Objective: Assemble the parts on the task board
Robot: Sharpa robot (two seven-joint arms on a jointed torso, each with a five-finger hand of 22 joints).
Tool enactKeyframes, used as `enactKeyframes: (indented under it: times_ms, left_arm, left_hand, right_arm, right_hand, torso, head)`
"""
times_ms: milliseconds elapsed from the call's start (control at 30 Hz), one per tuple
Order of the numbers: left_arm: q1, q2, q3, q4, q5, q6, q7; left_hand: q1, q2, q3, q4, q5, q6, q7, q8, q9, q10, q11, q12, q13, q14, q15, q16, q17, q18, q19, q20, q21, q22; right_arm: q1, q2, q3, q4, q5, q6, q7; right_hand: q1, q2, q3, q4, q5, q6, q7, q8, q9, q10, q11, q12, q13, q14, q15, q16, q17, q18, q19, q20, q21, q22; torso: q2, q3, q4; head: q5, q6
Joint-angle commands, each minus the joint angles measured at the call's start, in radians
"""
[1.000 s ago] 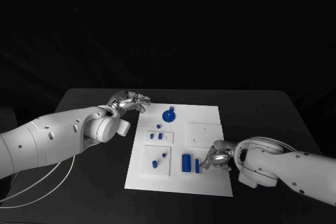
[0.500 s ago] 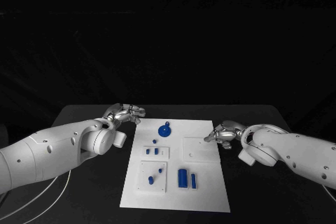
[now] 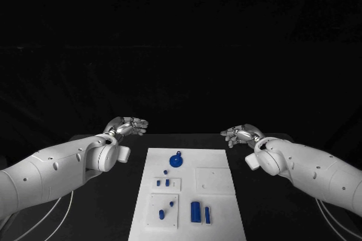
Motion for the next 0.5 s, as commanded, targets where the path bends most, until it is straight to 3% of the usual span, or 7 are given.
enactKeyframes:
  times_ms: [33,100,300,333,367,400,500]
  left_arm:
    - [0.001,0.013,0.001,-0.017,0.063,0.025,0.071]
    - [0.001,0.032,0.002,-0.041,0.066,0.031,0.084]
    - [0.001,0.059,0.002,-0.077,0.077,0.046,0.097]
    - [0.000,0.057,0.001,-0.070,0.044,0.017,0.051]
    - [-0.001,0.056,0.002,-0.069,0.044,0.015,0.051]
    - [-0.003,0.055,0.003,-0.065,0.044,0.012,0.052]
    - [-0.015,0.048,0.009,-0.036,0.046,-0.011,0.060]
  left_hand:
    - [-0.014,-0.003,-0.015,0.000,0.000,-0.038,-0.012,-0.018,-0.007,-0.046,-0.006,-0.004,-0.020,-0.062,0.020,-0.060,-0.024,0.005,-0.053,0.022,-0.039,-0.012]
    - [-0.031,-0.007,-0.036,0.005,0.001,-0.070,-0.024,-0.031,-0.010,-0.082,-0.010,-0.003,-0.036,-0.092,0.028,-0.092,-0.036,-0.005,-0.089,0.032,-0.066,-0.019]
    - [-0.080,-0.012,-0.101,0.013,-0.003,-0.116,-0.053,-0.040,-0.009,-0.146,-0.029,-0.001,-0.064,-0.134,0.023,-0.134,-0.049,-0.023,-0.138,0.038,-0.106,-0.023]
    - [-0.373,0.127,-0.559,0.219,-0.059,-0.836,-0.164,-0.266,-0.494,-1.090,-0.147,-0.067,-0.138,-0.792,-0.140,-0.586,-0.331,-0.023,-0.567,-0.035,-0.653,-0.336]
    - [-1.074,0.127,-0.559,0.219,-0.059,-0.836,-0.164,-0.266,-0.494,-1.090,-0.147,-0.067,-0.138,-0.792,-0.140,-0.586,-0.331,-0.023,-0.567,-0.035,-0.653,-0.352]
    - [-1.074,0.127,-0.559,0.219,-0.059,-0.836,-0.164,-0.266,-0.494,-1.090,-0.147,-0.067,-0.138,-0.792,-0.140,-0.586,-0.331,-0.023,-0.567,-0.035,-0.653,-1.064]
    - [-1.074,0.127,-0.559,0.219,-0.059,-0.836,-0.164,-0.266,-0.494,-1.090,-0.147,-0.067,-0.138,-0.792,-0.140,-0.586,-0.331,-0.023,-0.567,-0.035,-0.653,-1.064]
  right_arm:
    - [-0.013,0.021,0.022,-0.034,0.114,0.044,0.097]
    - [-0.021,0.033,0.034,-0.055,0.120,0.048,0.109]
    - [-0.028,0.043,0.052,-0.058,0.133,0.055,0.118]
    - [-0.027,0.041,0.050,-0.064,0.094,0.022,0.070]
    - [-0.027,0.040,0.050,-0.062,0.095,0.020,0.071]
    - [-0.028,0.039,0.050,-0.058,0.097,0.017,0.072]
    - [-0.031,0.030,0.047,-0.029,0.111,-0.005,0.083]
  right_hand:
    - [0.004,0.016,-0.007,-0.011,0.008,-0.032,-0.010,-0.006,0.000,-0.042,0.038,-0.146,-0.152,-0.094,0.064,-0.151,-0.089,-0.051,-0.111,0.046,-0.119,-0.075]
    - [0.010,0.028,-0.025,-0.016,0.011,-0.043,-0.015,-0.004,-0.001,-0.025,0.050,-0.223,-0.259,-0.117,0.089,-0.232,-0.147,-0.056,-0.149,0.068,-0.178,-0.119]
    - [0.031,0.059,-0.092,-0.013,0.018,-0.058,-0.024,0.013,-0.020,0.071,0.050,-0.378,-0.544,-0.097,0.096,-0.362,-0.284,-0.028,-0.157,0.116,-0.277,-0.213]
    - [-0.827,0.111,-0.604,0.272,-0.194,-0.875,-0.183,-0.217,-0.551,-0.896,-0.101,-0.515,-0.856,-0.942,-0.046,-0.703,-0.796,-0.197,-0.803,-0.062,-0.598,-1.102]
    - [-0.827,0.111,-0.604,0.272,-0.194,-0.875,-0.183,-0.217,-0.551,-0.896,-0.101,-0.515,-0.856,-0.942,-0.046,-0.703,-0.796,-0.197,-0.803,-0.062,-0.598,-1.102]
    - [-0.827,0.111,-0.604,0.272,-0.194,-0.875,-0.183,-0.217,-0.551,-0.896,-0.101,-0.515,-0.856,-0.942,-0.046,-0.703,-0.796,-0.197,-0.803,-0.062,-0.598,-1.102]
    - [-0.827,0.111,-0.604,0.272,-0.194,-0.875,-0.183,-0.217,-0.551,-0.896,-0.101,-0.515,-0.856,-0.942,-0.046,-0.703,-0.796,-0.197,-0.803,-0.062,-0.598,-1.102]
  torso:
    - [-0.016,0.0065,0.0026]
    - [-0.018,0.0086,0.0026]
    - [-0.023,0.0153,0.0061]
    - [-0.020,0.0101,0.0045]
    - [-0.021,0.0100,0.0045]
    - [-0.023,0.0099,0.0045]
    - [-0.037,0.0090,0.0043]
  head:
    - [0.003,0.023]
    - [0.003,0.032]
    - [0.006,0.050]
    - [0.003,0.040]
    - [0.003,0.039]
    - [0.002,0.038]
    - [0.001,0.026]
